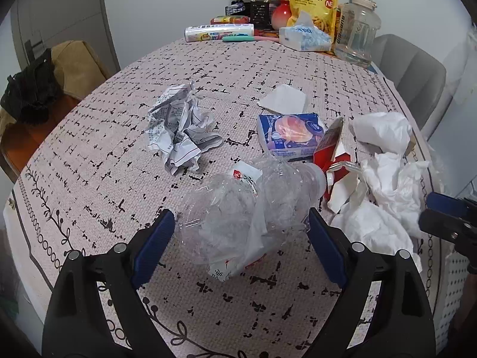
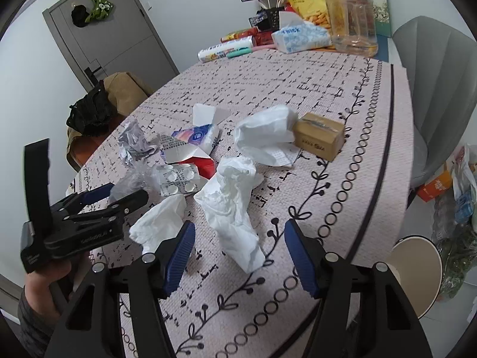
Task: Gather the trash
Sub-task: 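Reach the left tool to the clear plastic bottle while the right tool reaches the white tissue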
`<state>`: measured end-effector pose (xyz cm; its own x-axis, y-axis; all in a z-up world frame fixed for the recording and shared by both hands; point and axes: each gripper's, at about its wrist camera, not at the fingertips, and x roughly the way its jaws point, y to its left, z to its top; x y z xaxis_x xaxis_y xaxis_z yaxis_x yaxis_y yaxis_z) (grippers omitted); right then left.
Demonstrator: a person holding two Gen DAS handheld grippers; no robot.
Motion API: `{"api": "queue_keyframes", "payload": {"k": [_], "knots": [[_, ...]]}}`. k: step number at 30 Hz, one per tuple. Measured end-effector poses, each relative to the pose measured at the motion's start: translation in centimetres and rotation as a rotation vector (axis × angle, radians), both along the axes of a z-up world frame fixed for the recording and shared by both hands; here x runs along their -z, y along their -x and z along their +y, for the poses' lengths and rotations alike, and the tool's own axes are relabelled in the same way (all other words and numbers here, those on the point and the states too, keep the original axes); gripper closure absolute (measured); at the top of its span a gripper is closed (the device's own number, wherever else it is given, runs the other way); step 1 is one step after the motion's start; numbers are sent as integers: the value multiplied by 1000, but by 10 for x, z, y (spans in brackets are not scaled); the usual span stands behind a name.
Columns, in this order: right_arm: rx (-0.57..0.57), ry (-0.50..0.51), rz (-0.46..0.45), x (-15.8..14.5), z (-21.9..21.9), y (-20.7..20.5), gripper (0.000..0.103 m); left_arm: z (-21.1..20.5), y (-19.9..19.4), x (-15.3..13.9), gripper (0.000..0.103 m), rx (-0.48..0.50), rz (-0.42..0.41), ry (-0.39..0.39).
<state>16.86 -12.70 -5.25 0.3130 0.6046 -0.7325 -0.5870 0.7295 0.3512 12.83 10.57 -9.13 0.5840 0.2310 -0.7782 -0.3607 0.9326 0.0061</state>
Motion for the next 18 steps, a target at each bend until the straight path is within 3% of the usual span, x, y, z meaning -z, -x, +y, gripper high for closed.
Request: {"api": "queue_keyframes", "payload": {"k": [4, 6, 7, 10, 18], "knots": [[-13, 19, 10, 10, 10, -4, 55, -3, 4, -2, 23, 9, -4, -23], [-13, 33, -7, 11, 11, -3, 64, -6, 5, -5, 42, 9, -2, -41], [-22, 33, 3, 11, 12, -3, 80, -6, 6, -6, 43, 7, 0, -43], [-42, 34, 14, 12, 11, -1, 97, -6, 12, -10, 49, 7, -18, -46], [-83, -5, -57, -11, 4, 21, 101, -2, 32, -24, 57, -30, -82, -6]]}}
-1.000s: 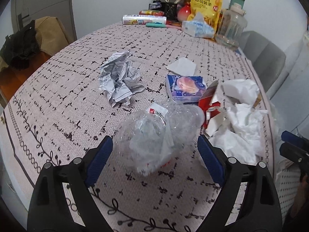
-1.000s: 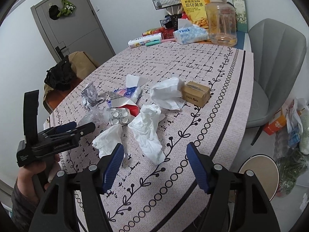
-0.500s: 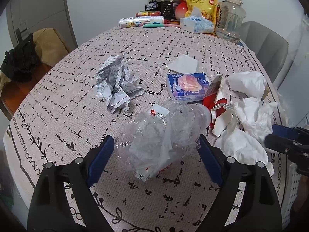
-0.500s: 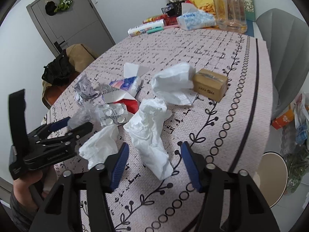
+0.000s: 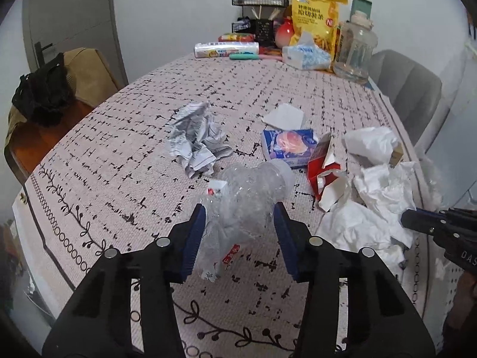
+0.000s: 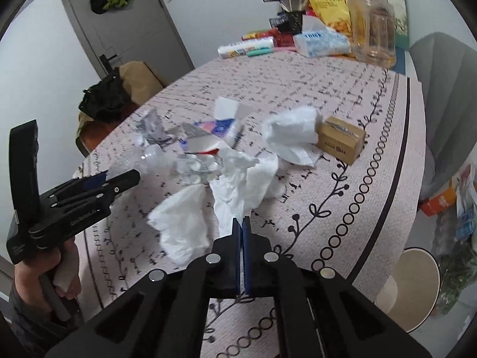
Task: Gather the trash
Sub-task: 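Reach the left tool to the clear plastic bottle while the right tool reaches the white tissue, then close the left tool on the bottle while the right tool grasps the tissue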
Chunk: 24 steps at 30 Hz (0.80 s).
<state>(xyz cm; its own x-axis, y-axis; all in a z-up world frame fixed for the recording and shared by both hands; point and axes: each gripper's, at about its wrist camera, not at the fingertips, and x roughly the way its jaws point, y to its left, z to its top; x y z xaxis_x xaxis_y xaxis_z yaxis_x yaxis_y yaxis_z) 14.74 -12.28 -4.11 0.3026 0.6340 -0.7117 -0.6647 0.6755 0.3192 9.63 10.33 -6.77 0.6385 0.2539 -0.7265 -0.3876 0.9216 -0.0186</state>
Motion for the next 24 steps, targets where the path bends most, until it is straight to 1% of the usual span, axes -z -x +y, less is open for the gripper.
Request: {"api": "queue_keyframes", "payload": {"k": [7, 12, 17, 21, 24], "knots": [[-17, -54, -67, -30, -13, 16, 101, -1, 17, -21, 58, -30, -65, 6], [-15, -88, -108, -49, -22, 22, 101, -10, 23, -40, 58, -19, -120, 3], [30, -108, -133, -61, -41, 20, 101, -27, 20, -58, 58, 25, -161, 9], [78, -112, -143, -64, -62, 14, 101, -45, 11, -67, 58, 75, -182, 9], [127, -110, -140, -62, -82, 7, 101, -64, -3, -72, 58, 126, -188, 10]]}}
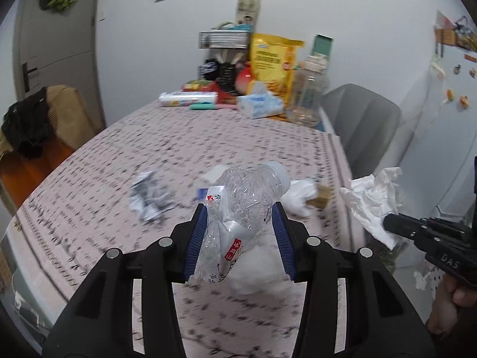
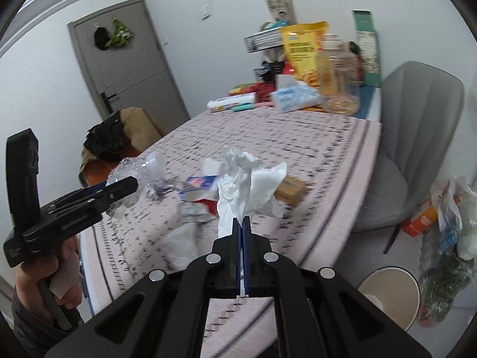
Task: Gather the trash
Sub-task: 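Close the left tool on the bottle while the right tool grasps the tissue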
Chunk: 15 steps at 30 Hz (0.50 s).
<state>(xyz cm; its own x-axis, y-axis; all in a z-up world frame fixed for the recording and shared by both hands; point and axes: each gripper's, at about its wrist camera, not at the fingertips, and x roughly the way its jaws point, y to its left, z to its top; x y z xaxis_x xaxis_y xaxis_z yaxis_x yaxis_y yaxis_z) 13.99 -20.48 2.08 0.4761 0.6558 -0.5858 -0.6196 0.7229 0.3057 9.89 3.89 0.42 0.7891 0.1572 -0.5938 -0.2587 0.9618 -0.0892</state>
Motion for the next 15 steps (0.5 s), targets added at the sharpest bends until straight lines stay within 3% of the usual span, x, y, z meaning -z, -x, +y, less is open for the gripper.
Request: {"api": "queue_keyframes", "payload": {"k": [9, 15], "knots": [[176, -12, 56, 24, -78, -27, 101, -68, -53, 5, 58, 161, 29, 31], [298, -17, 126, 60, -135, -50, 101, -124, -89, 15, 58, 265, 71, 18]]}}
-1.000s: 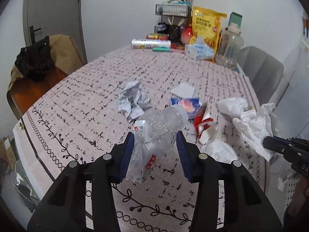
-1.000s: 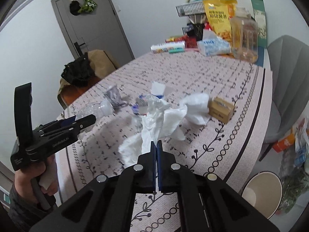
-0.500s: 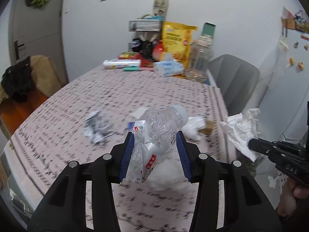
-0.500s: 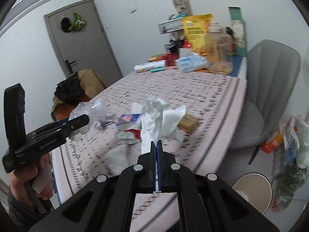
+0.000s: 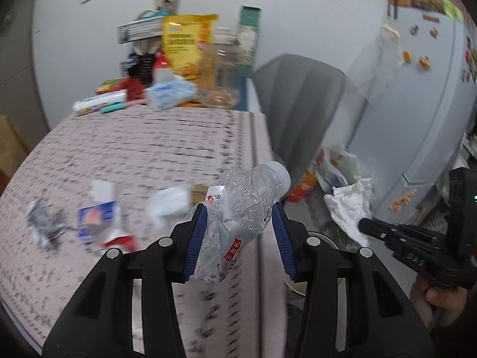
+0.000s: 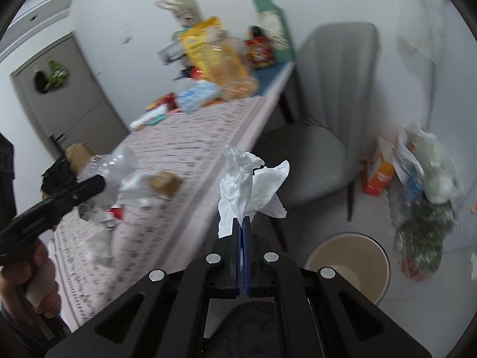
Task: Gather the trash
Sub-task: 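Close the left tool on the bottle while the right tool grasps the tissue, then carry both items over the trash bin and open both tools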
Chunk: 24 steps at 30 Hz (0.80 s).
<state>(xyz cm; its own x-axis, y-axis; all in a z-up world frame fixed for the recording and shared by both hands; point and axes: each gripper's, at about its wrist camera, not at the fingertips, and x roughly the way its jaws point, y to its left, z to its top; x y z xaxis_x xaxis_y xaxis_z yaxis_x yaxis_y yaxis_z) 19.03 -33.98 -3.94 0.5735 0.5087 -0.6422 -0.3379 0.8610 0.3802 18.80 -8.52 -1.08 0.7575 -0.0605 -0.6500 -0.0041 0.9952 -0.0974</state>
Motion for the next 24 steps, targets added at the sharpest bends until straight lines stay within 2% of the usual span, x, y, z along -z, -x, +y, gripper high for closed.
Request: {"api": "queue_keyframes", "payload": {"k": [4, 7, 8, 9, 10, 18, 24], "knots": [[62, 12, 63, 42, -29, -19, 100, -37, -22, 12, 58, 62, 38, -13], [101, 11, 106, 80, -48, -37, 93, -60, -35, 21, 58, 95, 70, -14], [112, 15, 132, 92, -53, -44, 67, -68, -40, 25, 58, 107, 84, -16], [144, 18, 158, 105, -61, -49, 51, -75, -44, 29, 58, 116, 96, -20], [178, 16, 168, 114, -71, -51, 44, -80, -48, 32, 58, 124, 105, -23], [280, -36, 205, 136, -132, -39, 44, -128, -75, 65, 58, 204, 197, -34], [340, -46, 236, 149, -170, -30, 44, -170, -101, 106, 58, 267, 304, -35]]}}
